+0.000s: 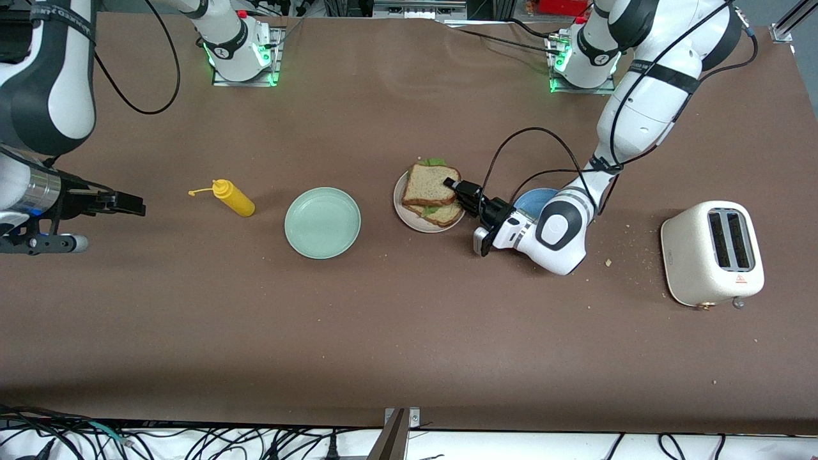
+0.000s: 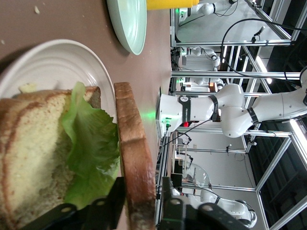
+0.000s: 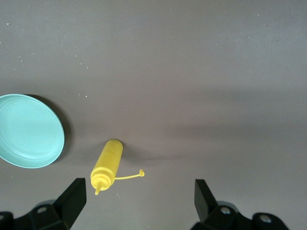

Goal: Make sandwich in beige plate with both arms

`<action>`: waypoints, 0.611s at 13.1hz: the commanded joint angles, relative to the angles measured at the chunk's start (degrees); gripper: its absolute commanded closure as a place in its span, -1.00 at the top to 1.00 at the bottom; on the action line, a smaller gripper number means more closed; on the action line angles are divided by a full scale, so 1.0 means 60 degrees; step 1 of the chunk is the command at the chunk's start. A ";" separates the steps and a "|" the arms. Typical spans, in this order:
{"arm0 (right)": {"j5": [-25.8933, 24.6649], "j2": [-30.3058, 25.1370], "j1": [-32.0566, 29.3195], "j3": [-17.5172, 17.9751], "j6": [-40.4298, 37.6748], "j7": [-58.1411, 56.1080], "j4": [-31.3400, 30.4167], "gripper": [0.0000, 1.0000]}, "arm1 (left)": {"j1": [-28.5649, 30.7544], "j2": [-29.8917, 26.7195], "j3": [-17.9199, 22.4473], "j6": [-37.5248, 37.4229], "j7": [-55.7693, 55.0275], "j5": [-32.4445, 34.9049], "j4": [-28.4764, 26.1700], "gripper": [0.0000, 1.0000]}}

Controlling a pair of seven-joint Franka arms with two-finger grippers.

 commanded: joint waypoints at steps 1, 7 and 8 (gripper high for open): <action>-0.0728 -0.0649 -0.1490 0.1899 0.0075 0.0269 -0.0141 0.99 | -0.0027 -0.0182 0.0136 0.0212 0.0136 -0.0207 0.0057 1.00; -0.1490 -0.1616 -0.3765 0.4613 0.1054 0.0722 -0.1369 0.99 | 0.0003 -0.1132 0.0327 0.1104 -0.0871 0.1312 0.0233 1.00; -0.1607 -0.1632 -0.3911 0.4890 0.1057 0.0911 -0.1343 0.99 | 0.0003 -0.1381 0.0341 0.1120 -0.1542 0.1868 0.0291 1.00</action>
